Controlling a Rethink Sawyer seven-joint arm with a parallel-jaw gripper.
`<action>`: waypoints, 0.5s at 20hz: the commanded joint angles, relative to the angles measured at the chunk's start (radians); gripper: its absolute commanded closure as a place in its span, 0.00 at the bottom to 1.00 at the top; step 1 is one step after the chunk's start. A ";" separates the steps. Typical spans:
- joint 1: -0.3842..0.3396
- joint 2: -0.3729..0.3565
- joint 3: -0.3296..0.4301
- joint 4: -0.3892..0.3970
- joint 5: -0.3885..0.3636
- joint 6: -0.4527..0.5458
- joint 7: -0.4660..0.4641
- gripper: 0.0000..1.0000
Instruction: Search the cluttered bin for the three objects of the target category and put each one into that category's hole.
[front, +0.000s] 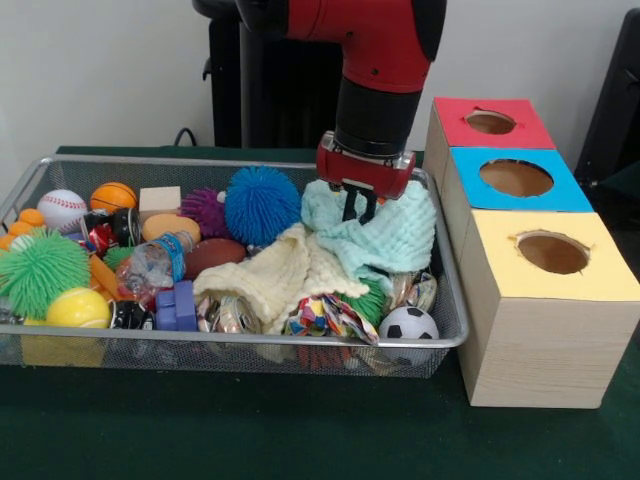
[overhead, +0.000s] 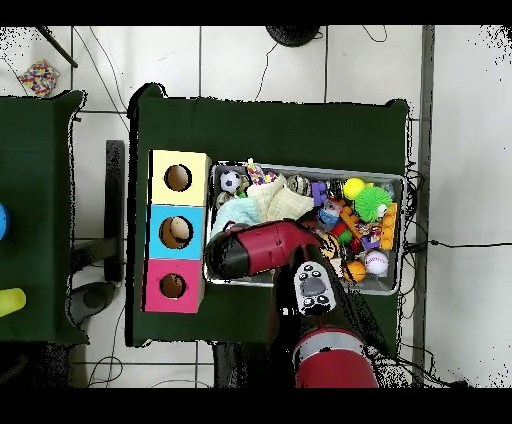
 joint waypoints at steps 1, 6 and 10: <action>-0.058 0.025 0.075 -0.099 -0.050 0.047 -0.123 1.00; -0.078 -0.020 0.094 -0.075 -0.019 0.085 -0.122 1.00; -0.078 -0.126 0.092 -0.024 0.013 0.183 -0.142 1.00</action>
